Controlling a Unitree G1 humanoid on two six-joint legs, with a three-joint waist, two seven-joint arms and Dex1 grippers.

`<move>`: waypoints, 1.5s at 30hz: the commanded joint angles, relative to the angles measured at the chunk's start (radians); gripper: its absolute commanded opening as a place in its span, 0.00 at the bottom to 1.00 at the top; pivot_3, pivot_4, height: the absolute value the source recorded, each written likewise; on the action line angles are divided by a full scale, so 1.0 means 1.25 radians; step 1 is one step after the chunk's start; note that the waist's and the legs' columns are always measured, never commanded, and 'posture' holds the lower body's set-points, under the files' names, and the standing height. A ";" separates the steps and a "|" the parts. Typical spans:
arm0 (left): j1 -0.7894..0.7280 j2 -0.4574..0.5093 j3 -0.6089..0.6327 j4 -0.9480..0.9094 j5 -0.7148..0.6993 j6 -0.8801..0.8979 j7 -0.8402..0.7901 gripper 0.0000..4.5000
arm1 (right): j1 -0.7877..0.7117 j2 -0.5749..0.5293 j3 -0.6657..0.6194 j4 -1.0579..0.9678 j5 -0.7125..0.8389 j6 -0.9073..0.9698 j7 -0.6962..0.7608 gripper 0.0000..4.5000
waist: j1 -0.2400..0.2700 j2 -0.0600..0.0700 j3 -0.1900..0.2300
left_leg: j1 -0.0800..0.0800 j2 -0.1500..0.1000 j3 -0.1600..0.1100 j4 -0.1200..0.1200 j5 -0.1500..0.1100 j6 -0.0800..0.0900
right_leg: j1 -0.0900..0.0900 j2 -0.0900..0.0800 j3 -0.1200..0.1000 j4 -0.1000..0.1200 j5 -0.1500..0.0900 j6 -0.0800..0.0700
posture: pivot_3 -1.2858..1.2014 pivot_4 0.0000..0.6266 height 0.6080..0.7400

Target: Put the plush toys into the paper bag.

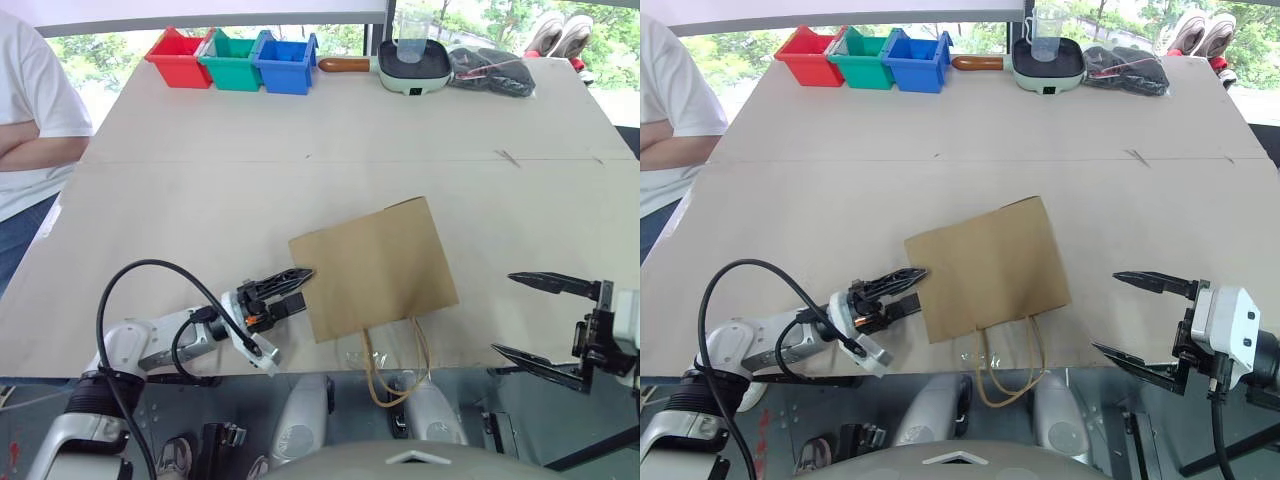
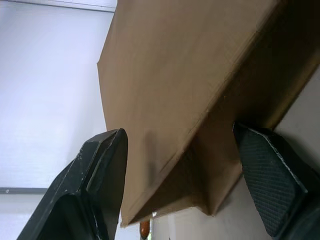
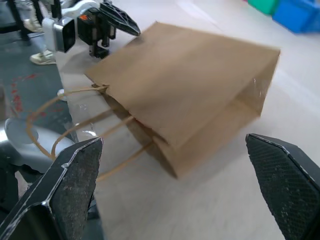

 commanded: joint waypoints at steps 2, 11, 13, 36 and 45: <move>-0.014 0.067 -0.034 0.019 -0.041 -0.012 0.034 0.82 | -0.051 -0.017 0.022 -0.012 0.004 -0.009 0.003 1.00 | 0.001 0.000 0.000 | 0.000 0.000 0.000 0.000 0.000 0.000 | 0.000 0.000 0.000 0.000 0.000 0.000 | 0.52 0.24 1.00; -0.055 0.082 -0.106 0.003 -0.059 0.022 0.010 0.82 | -0.103 -0.008 0.077 0.004 -0.030 -0.006 -0.018 1.00 | 0.003 0.000 0.000 | 0.000 -0.001 0.000 0.000 0.000 0.000 | 0.000 -0.001 0.000 0.000 0.000 0.000 | 0.52 0.24 1.00; -0.066 0.063 -0.126 -0.012 -0.041 0.046 0.016 0.82 | -0.104 -0.008 0.080 -0.001 -0.031 -0.003 -0.024 1.00 | 0.003 0.000 0.000 | 0.000 -0.001 0.000 0.000 0.000 0.000 | 0.000 -0.001 0.000 0.000 0.000 0.000 | 0.52 0.24 1.00; -0.142 -0.021 -0.222 0.012 -1.411 0.555 -0.798 0.02 | -0.112 -0.003 0.063 0.017 -0.038 -0.005 -0.049 1.00 | 0.002 0.000 0.000 | 0.000 0.000 0.000 0.002 0.000 0.000 | 0.000 -0.001 0.000 0.002 0.000 0.000 | 0.52 0.24 1.00; -0.268 -0.120 -0.073 0.089 -1.574 0.925 -1.203 0.02 | -0.136 0.002 0.083 0.023 -0.041 -0.002 -0.061 1.00 | -0.002 0.000 0.000 | 0.000 -0.003 -0.002 0.002 0.000 0.000 | 0.000 0.002 0.000 0.003 0.000 0.000 | 0.52 0.24 1.00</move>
